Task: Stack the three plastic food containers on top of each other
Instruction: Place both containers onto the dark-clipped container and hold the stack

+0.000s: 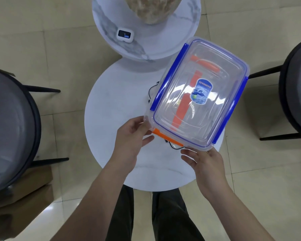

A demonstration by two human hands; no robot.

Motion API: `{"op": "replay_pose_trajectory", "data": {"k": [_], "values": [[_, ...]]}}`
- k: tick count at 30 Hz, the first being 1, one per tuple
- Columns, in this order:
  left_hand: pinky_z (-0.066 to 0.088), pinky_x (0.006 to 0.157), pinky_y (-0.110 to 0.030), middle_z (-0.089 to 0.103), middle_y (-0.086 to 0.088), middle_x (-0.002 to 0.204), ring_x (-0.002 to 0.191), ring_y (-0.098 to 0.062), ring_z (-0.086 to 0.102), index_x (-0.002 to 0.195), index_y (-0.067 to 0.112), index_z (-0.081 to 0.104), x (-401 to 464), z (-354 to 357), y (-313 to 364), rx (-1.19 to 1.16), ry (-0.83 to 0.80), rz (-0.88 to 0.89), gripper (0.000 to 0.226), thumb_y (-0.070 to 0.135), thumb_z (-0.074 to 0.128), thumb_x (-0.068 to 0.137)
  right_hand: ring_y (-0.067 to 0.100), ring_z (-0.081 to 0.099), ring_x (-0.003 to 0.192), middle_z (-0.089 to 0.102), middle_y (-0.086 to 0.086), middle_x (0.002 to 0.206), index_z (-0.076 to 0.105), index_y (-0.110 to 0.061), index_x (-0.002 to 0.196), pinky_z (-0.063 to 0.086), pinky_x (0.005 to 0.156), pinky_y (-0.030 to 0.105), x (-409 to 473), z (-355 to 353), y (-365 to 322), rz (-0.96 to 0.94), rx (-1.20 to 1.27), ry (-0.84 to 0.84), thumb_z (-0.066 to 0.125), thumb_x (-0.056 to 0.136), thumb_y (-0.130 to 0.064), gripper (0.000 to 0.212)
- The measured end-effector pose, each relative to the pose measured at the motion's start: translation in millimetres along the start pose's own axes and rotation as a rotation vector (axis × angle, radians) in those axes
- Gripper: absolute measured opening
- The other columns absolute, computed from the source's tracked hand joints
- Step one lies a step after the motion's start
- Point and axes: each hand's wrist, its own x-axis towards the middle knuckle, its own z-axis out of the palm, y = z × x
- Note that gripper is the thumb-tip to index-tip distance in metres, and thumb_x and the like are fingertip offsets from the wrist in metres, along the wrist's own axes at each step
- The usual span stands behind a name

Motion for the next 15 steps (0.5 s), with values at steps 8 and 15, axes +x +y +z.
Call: {"op": "replay_pose_trajectory", "data": {"k": [8,15], "values": [[0.063,0.086,-0.036,0.077,-0.002,0.099,0.093,-0.019,0.075,0.113,0.015,0.071,-1,-3,-12,-0.039,-0.05,-0.013,0.022,0.022,0.071,0.093,0.023,0.074,0.082,0.075,0.012,0.097,0.071,-0.011,0.109,0.063,0.08,0.035,4,-12,1,-0.099,0.021,0.003,0.068,0.09,-0.002,0.021],[0.064,0.069,-0.032,0.078,0.001,0.08,0.075,-0.017,0.074,0.107,0.013,0.069,-14,2,-33,-0.157,-0.114,-0.064,0.015,0.023,0.069,0.096,0.021,0.074,0.082,0.077,0.006,0.086,0.078,-0.015,0.086,0.063,0.079,0.031,22,-37,4,-0.165,-0.015,0.033,0.063,0.088,0.007,0.027]]}}
